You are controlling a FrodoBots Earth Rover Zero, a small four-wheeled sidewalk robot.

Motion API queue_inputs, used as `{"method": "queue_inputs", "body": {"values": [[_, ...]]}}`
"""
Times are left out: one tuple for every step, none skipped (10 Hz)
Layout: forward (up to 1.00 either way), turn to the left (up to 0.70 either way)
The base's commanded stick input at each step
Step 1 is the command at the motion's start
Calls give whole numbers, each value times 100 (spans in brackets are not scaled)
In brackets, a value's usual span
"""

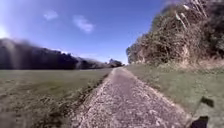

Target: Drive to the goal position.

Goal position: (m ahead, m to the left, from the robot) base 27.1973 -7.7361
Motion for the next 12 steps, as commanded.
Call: {"method": "queue_inputs", "body": {"values": [[85,0],[85,0],[85,0],[85,0],[85,0],[85,0],[85,0],[85,0],[85,0],[85,0],[85,-9],[85,-25]]}}
